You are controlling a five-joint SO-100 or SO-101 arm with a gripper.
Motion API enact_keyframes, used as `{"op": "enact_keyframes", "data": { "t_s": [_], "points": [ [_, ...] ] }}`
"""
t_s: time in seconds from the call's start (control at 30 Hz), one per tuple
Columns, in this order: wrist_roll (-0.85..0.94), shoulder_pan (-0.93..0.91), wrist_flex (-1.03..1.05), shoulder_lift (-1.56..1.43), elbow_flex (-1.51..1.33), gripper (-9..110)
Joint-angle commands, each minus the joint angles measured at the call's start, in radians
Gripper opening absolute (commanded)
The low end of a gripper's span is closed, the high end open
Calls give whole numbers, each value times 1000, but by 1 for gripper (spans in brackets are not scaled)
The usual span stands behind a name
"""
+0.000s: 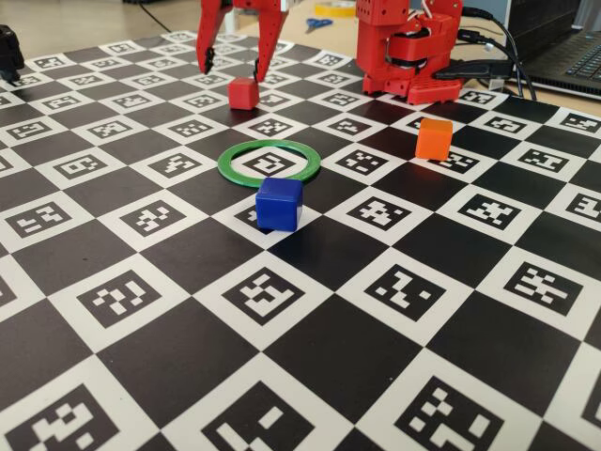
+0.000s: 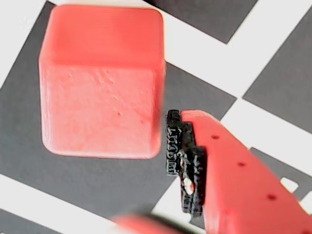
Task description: Grab the red cube then put it in the green circle then put the blue cube on top and finally the orange cube on top
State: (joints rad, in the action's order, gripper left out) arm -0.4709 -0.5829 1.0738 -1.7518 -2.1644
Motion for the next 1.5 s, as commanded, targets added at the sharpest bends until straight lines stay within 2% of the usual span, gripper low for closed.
{"op": "enact_keyframes", "data": {
  "t_s": [0.0, 1.03, 1.47],
  "points": [
    [0, -3, -18, -8, -3, 36],
    [46, -28, -83, 95, 0, 30],
    [121, -8, -69, 133, 48, 13]
  ]
}}
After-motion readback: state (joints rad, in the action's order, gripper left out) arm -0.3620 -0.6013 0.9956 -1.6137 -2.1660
